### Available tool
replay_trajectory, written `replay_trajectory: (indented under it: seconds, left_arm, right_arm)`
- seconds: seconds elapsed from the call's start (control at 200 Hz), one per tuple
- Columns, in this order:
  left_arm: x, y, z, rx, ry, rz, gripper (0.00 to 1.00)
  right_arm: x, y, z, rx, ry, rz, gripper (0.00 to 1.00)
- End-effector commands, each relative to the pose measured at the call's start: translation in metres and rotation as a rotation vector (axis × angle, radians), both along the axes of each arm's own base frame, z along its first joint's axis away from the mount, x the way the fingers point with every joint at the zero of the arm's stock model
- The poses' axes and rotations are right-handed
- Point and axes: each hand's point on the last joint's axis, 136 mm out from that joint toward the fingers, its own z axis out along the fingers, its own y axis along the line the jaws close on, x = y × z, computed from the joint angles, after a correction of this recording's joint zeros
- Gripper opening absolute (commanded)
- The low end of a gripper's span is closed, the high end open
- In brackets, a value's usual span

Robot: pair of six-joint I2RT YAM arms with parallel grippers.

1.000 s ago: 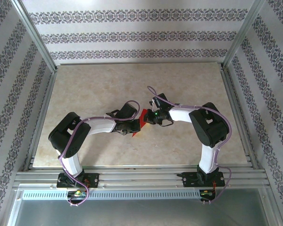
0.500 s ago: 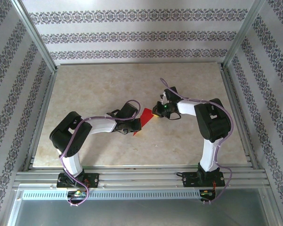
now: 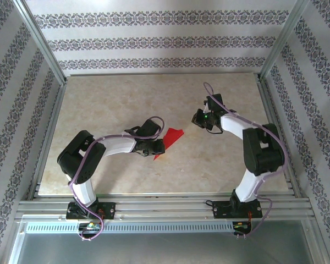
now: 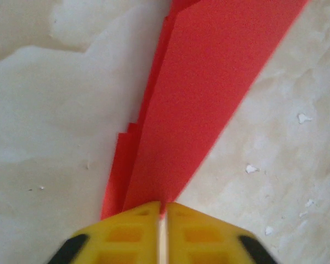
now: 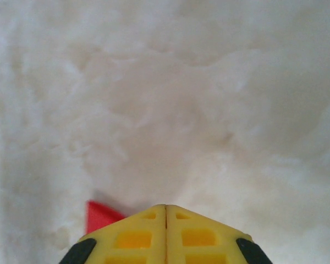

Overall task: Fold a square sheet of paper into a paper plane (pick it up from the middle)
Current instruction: Fold the wing for the fifth time at the center of the table, then turn over the paper plane at the center of the table.

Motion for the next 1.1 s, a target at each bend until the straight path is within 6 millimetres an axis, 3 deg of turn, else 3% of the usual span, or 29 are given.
replay_trajectory:
  seconds: [0.0,0.085,0.21,0.42,0.555,0.819,1.094]
  left_arm:
    - [0.011,-0.002,0.052,-0.072,-0.081,-0.001,0.24]
    - [0.019,0.007,0.075,-0.134,-0.127,0.041,0.3]
    - [0.026,0.044,0.09,-0.173,-0.169,0.143,0.44]
    - [0.024,0.115,0.078,-0.062,-0.204,0.299,0.72]
    - [0.018,0.143,0.07,0.001,-0.219,0.351,0.85]
    - [0.009,0.166,0.061,0.046,-0.224,0.385,0.95]
    - [0.005,0.168,0.056,0.04,-0.213,0.379,0.96]
  right_arm:
    - [-0.027,0.006,0.017,-0.057,-0.007,0.011,0.16]
    - [-0.047,0.013,0.019,-0.106,0.017,0.011,0.25]
    - [-0.071,0.036,0.015,-0.137,0.061,0.028,0.33]
    - [-0.093,0.071,-0.001,-0.335,0.121,0.062,0.51]
    - [-0.093,0.087,-0.005,-0.434,0.112,0.035,0.58]
    - [-0.087,0.112,-0.022,-0.525,0.181,-0.036,0.6]
    - [-0.076,0.109,-0.026,-0.61,0.219,-0.098,0.62]
